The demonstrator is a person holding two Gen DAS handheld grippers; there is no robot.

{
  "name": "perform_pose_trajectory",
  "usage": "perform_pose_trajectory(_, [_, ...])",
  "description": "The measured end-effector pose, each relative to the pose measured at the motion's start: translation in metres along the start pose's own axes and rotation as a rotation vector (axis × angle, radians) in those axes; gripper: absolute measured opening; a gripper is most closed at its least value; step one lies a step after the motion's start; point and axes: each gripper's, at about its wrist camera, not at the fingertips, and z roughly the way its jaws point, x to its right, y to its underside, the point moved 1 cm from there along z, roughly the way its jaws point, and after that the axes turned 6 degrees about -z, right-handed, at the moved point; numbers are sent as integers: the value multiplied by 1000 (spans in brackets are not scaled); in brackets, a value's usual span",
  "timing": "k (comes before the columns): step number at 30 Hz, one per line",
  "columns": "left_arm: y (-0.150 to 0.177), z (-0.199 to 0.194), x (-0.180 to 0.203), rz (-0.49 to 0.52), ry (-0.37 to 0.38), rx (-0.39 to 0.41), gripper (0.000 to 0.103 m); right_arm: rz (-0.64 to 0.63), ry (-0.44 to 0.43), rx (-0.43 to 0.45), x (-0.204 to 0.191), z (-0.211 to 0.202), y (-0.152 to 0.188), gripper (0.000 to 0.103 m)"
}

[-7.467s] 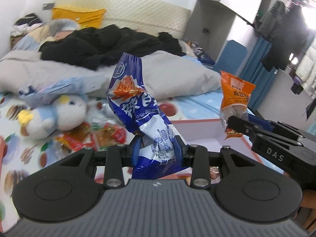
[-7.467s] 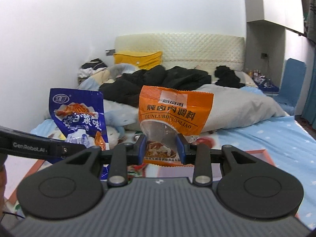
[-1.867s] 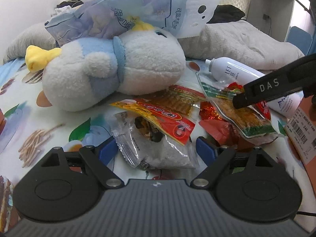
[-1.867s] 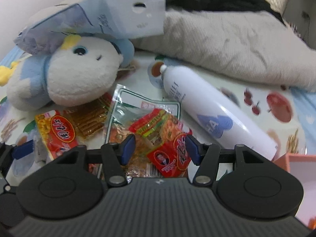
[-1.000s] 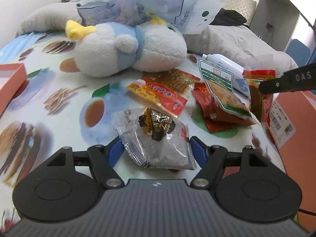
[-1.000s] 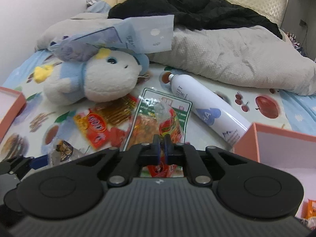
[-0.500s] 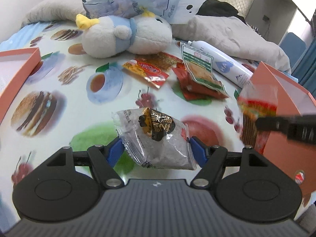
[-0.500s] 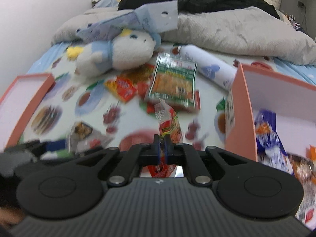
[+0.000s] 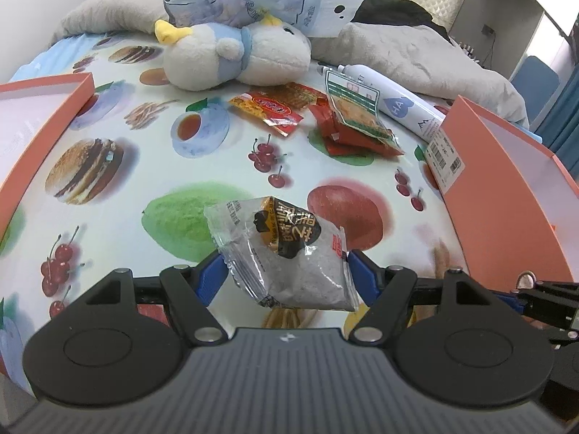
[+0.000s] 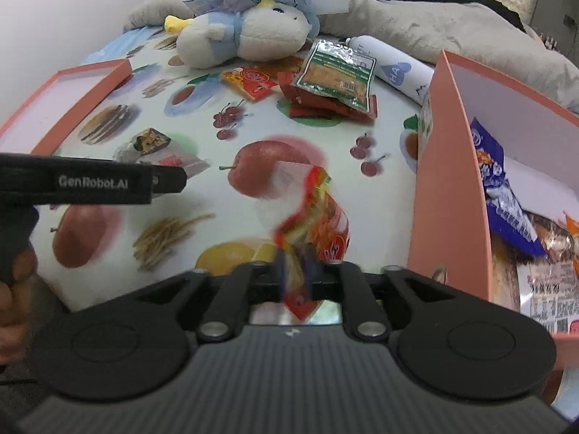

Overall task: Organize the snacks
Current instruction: 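Lift the grey packet with left tool while right lifts the red packet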

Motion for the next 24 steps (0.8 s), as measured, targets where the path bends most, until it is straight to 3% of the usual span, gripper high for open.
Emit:
perform_pose_trajectory(1, [1, 0, 0, 2, 0, -4, 76, 34, -24, 3, 2, -1, 2, 49])
perform_pose_trajectory(4, [1, 0, 0, 14, -2, -10, 76, 87, -49, 29, 1, -7, 11, 62])
perform_pose_trajectory(16, [7, 0, -1, 35, -11, -26, 76, 320, 50, 19, 6, 16, 31, 62])
perform_pose_trajectory(24, [6, -5, 1, 28, -13, -14, 76, 278, 96, 66, 0, 26, 25, 62])
